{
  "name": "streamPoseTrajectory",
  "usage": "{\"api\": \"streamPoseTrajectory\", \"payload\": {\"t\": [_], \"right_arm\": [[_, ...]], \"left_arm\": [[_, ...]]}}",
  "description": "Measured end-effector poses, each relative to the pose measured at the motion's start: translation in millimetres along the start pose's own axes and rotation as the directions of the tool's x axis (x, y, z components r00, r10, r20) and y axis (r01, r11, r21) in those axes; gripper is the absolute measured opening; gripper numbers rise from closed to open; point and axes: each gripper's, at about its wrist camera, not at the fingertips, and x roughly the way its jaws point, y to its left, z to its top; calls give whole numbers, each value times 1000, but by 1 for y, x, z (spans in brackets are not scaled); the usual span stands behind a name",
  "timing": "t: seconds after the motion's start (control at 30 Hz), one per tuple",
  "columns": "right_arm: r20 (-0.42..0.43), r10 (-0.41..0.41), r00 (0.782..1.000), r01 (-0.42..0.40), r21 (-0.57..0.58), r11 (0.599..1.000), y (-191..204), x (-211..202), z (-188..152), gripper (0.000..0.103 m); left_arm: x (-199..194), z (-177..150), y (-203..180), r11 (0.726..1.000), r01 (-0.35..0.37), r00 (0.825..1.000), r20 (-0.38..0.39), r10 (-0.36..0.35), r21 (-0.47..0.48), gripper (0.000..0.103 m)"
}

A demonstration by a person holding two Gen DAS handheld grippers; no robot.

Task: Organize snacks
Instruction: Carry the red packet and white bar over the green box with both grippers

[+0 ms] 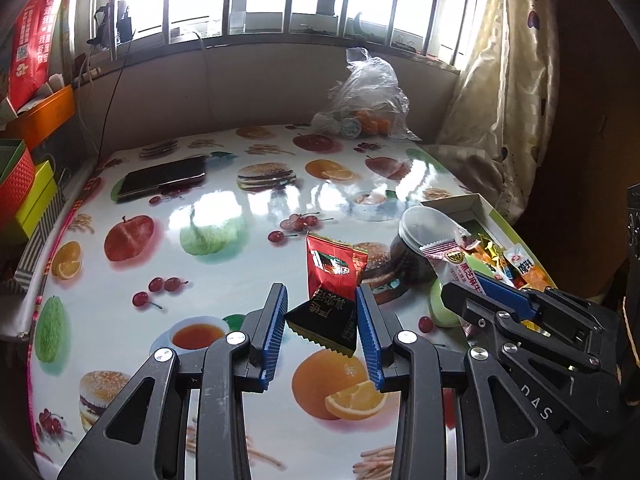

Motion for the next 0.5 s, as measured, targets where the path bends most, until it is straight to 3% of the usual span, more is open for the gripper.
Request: {"api": "streamPoseTrajectory", "payload": {"t": [0.5], "right_arm": [[18,-84,996,83,84,993,-53,-21,-6,18]], "left_arm": [[18,14,-54,995,69,998,-10,-68,71,36]]}}
